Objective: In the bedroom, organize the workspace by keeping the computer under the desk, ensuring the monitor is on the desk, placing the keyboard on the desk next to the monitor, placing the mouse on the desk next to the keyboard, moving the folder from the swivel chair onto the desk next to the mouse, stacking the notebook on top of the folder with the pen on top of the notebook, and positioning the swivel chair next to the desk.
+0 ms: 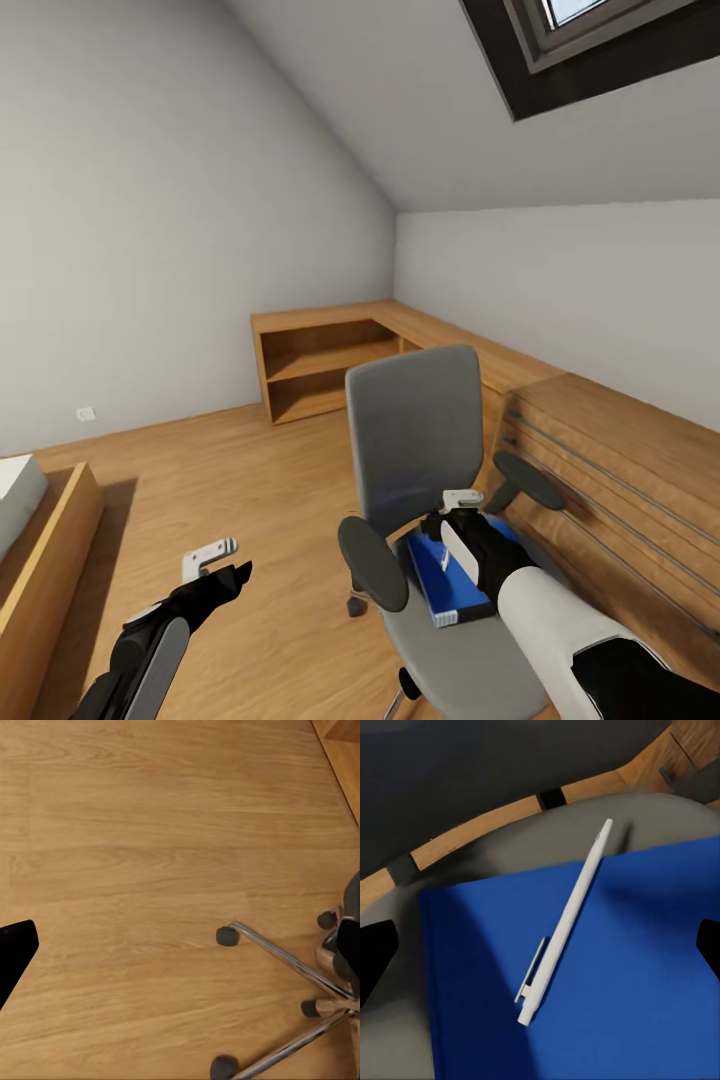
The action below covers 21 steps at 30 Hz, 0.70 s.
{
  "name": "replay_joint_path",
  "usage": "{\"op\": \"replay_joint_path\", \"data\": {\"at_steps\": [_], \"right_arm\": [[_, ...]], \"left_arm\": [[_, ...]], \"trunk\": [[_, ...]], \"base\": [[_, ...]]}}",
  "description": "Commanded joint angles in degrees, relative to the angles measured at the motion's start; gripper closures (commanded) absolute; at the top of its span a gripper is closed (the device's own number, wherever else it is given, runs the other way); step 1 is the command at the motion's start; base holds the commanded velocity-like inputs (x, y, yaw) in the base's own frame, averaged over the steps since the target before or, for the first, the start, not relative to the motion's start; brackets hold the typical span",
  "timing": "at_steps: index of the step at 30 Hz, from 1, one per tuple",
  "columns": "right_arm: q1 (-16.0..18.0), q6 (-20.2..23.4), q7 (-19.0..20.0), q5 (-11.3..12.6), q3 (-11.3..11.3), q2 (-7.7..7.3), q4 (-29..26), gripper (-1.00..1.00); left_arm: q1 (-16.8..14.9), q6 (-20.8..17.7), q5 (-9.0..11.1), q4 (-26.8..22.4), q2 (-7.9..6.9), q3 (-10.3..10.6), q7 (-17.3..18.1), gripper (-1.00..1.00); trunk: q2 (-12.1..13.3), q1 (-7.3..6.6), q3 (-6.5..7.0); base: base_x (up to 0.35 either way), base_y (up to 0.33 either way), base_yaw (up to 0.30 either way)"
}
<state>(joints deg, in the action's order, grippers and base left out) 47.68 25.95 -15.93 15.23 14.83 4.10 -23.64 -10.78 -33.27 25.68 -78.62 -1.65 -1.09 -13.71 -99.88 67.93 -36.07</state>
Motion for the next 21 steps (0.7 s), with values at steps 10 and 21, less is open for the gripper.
{"op": "replay_joint_path", "data": {"at_steps": [10,21], "right_arm": [[0.04,0.33,-0.47,0.61,0.38,-0.30,0.23,-1.00],[0.04,0.73,-0.43,0.68,0.29,-0.82,0.43,-1.00]], "left_arm": [[-0.03,-0.15,0.52,-0.06,-0.02,0.03,-0.49,-1.00],[-0.03,-0.17,0.56,-0.56,-0.10,-0.04,-0.53,-1.00]], "trunk": [[-0.03,0.02,-0.06],[-0.43,0.24,-0.24]], "base": [[0.058,0.000,0.000],[0.003,0.000,0.000]]}}
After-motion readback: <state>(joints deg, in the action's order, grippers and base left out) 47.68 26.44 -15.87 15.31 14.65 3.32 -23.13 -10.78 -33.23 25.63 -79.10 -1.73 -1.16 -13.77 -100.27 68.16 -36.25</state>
